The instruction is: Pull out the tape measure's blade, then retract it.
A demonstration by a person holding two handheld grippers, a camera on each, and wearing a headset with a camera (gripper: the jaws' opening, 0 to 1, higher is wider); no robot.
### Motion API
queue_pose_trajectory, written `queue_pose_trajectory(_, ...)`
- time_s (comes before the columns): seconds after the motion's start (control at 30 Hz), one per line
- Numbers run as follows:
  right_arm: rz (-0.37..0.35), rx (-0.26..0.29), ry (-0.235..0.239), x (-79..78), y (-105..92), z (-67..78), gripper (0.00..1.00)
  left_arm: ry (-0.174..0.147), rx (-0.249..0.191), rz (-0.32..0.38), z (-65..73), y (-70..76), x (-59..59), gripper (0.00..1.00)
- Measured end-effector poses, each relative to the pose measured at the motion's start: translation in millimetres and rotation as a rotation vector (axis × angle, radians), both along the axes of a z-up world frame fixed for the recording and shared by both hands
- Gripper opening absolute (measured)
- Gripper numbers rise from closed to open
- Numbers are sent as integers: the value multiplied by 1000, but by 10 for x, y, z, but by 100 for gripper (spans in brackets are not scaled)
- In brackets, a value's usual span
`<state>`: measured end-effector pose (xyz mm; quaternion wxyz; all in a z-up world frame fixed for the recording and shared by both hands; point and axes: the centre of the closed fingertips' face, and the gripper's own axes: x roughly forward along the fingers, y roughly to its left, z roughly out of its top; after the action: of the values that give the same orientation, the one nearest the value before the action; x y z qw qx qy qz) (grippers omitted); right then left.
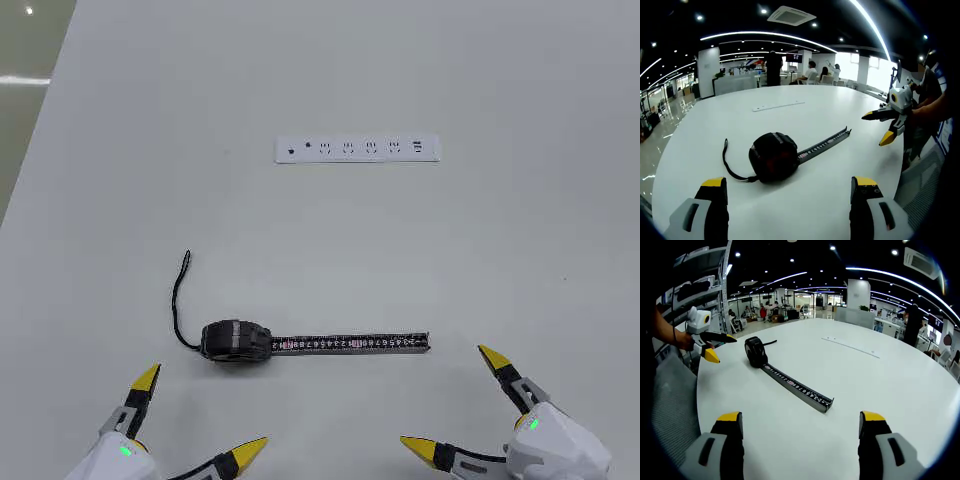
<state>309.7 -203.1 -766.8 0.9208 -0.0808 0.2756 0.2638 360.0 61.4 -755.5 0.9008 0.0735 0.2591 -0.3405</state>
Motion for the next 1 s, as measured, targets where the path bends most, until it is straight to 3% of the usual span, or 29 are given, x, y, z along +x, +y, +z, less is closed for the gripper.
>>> queue_pose_trajectory(0.33,-34,12,6,-47,149,27,96,-17,13,69,62,-67,-42,100)
queue_pose_trajectory(0.5,-53,26,4,-63,216,58,96,-29,51,95,52,-75,-70,100)
queue_pose_trajectory(0.87,-61,36,13,-91,320,93,96,-6,67,108,17,-181,-94,100)
queue_pose_trajectory(1.0,-62,35,13,-79,330,110,96,-20,67,113,48,-234,-68,100)
